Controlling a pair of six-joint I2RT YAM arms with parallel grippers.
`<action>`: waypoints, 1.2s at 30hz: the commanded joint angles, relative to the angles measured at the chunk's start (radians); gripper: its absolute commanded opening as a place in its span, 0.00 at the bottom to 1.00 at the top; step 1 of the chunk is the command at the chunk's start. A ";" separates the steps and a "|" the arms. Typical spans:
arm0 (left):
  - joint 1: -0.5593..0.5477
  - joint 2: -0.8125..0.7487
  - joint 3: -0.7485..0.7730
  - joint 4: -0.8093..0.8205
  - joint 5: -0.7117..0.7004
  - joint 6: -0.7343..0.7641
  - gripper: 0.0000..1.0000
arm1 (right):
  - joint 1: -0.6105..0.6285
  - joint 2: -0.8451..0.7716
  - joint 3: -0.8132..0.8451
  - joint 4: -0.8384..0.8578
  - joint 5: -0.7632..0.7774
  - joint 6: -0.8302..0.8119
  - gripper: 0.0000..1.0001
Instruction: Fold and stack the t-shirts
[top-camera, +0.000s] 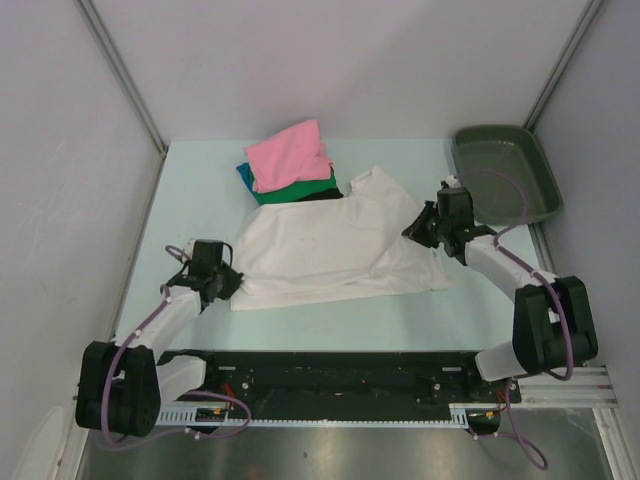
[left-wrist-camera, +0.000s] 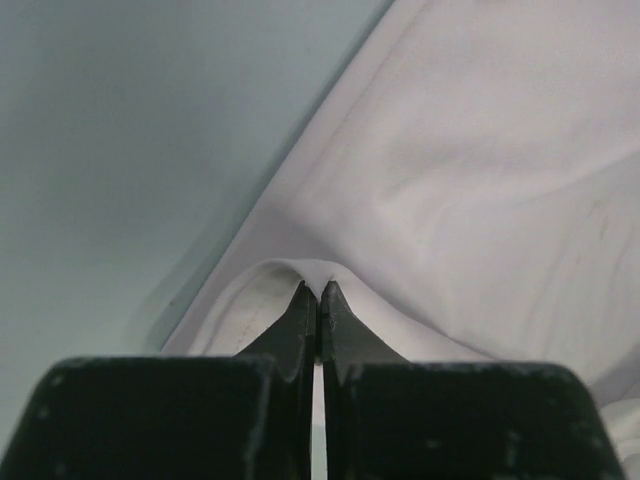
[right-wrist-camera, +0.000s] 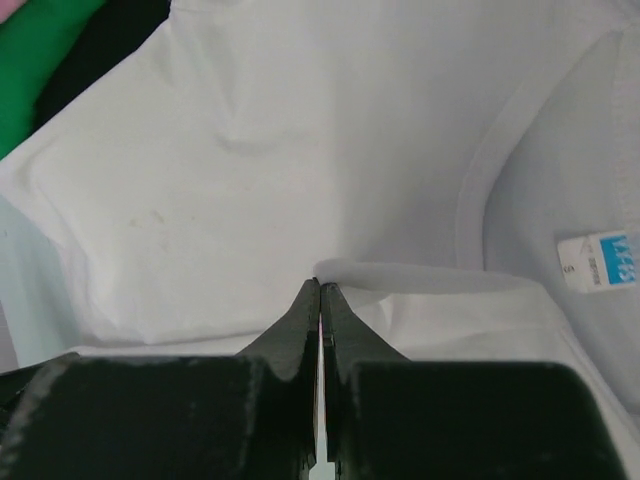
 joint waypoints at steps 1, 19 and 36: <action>0.029 0.055 0.075 0.071 0.019 0.027 0.00 | -0.004 0.140 0.136 0.112 -0.029 0.050 0.00; 0.029 -0.241 -0.010 -0.093 0.139 0.019 1.00 | -0.004 -0.257 0.072 -0.163 0.149 0.015 1.00; -0.127 -0.333 -0.213 -0.142 -0.021 -0.260 0.82 | 0.098 -0.565 -0.144 -0.231 0.167 0.060 1.00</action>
